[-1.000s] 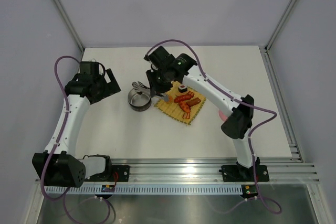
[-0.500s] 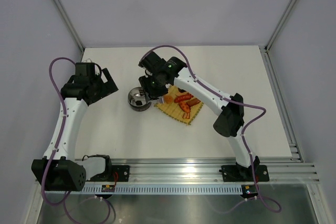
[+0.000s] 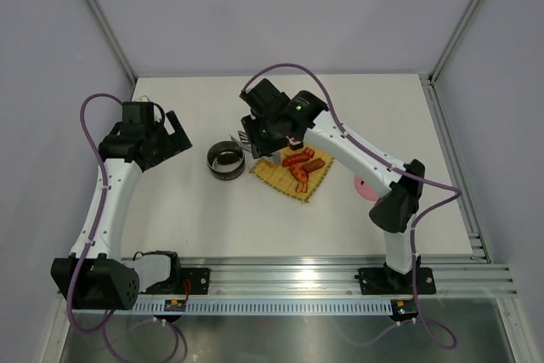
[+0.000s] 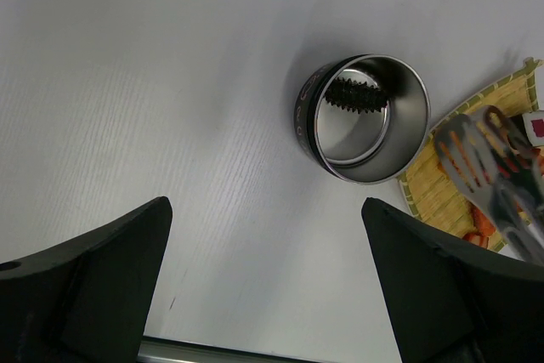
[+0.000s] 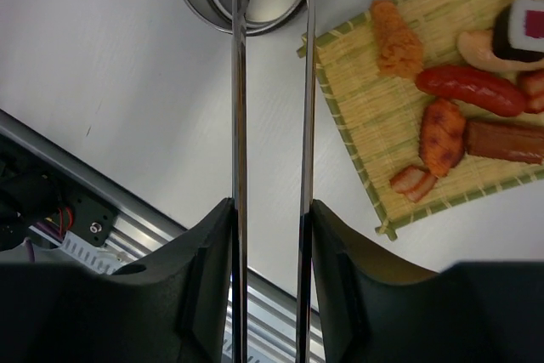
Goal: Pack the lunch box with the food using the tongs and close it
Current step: Place the fake food in the packing box, then pick up the fake food from the plate.
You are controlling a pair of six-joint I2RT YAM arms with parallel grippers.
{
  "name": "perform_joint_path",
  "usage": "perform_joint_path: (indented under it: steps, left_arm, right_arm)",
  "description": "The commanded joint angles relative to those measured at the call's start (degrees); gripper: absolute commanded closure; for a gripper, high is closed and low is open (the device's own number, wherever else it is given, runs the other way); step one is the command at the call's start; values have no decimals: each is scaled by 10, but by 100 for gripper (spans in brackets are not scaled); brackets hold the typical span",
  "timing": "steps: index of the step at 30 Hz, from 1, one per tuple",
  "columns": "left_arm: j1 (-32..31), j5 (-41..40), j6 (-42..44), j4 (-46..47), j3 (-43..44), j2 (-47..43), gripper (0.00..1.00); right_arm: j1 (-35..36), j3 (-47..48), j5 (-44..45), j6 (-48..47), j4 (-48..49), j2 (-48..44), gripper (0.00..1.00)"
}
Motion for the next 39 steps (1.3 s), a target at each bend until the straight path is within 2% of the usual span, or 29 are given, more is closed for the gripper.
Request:
perform_joint_path:
  steps: [1,4,11,19,21,39]
  left_arm:
    - [3,13,3,18,3,-1,1]
    - [3,13,6,20,4,1,1]
    - [3,15,5,27,-1,8,1]
    - [3,19,3,30,-3,13,1]
    - [3,19,2,33,-6,14,1]
    - [3,31,-2,34,-14,14,1]
  right_arm:
    - [2,-56,90,1,14,-104,54]
    - [-13,-137,123,19,25,-165,54]
    - [-72,-326,109,66,40,-293,54]
    - [-81,-469,65,113,48,-353,52]
    - [-81,-481,57,117,58,-360,47]
    - [-81,-478,37,85,89,-300,44]
